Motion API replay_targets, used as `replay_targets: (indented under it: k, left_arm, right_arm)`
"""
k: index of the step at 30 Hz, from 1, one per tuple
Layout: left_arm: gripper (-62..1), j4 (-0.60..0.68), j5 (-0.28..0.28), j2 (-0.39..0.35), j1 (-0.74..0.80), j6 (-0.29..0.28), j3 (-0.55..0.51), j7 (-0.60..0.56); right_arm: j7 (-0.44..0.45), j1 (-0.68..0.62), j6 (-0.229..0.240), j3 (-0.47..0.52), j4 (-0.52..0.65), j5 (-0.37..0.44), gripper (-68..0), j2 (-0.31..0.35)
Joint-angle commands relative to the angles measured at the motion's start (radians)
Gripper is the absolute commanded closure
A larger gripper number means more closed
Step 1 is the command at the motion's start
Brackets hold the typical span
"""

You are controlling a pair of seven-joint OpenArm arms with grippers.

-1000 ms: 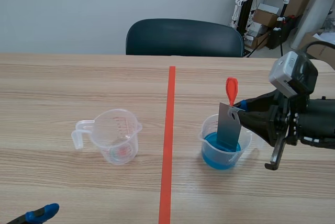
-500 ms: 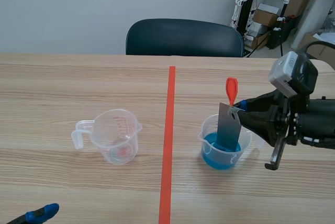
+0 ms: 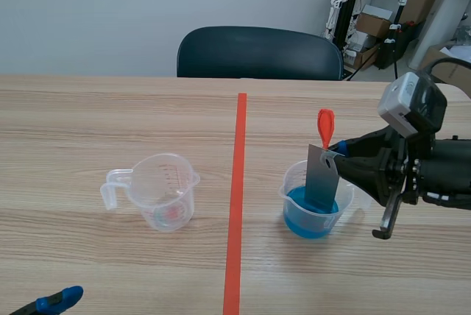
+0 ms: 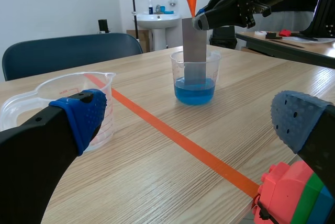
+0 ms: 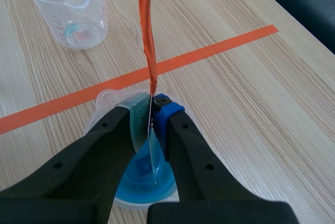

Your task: Do the redox reaction experiment. hold the plate still in the solution

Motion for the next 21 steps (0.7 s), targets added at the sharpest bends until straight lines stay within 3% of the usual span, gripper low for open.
replay_targets:
  k: [1, 21]
  left_arm:
    - [-62.3, 0.014, -0.003, 0.005, 0.005, 0.001, 0.004, -0.014]
    - [-62.3, 0.014, -0.003, 0.005, 0.005, 0.001, 0.004, -0.014]
  right_arm:
    - [0.014, 0.015, 0.001, 0.020, 0.003, 0.008, -0.4, 0.011]
    - [0.014, 0.015, 0.001, 0.020, 0.003, 0.008, -0.4, 0.011]
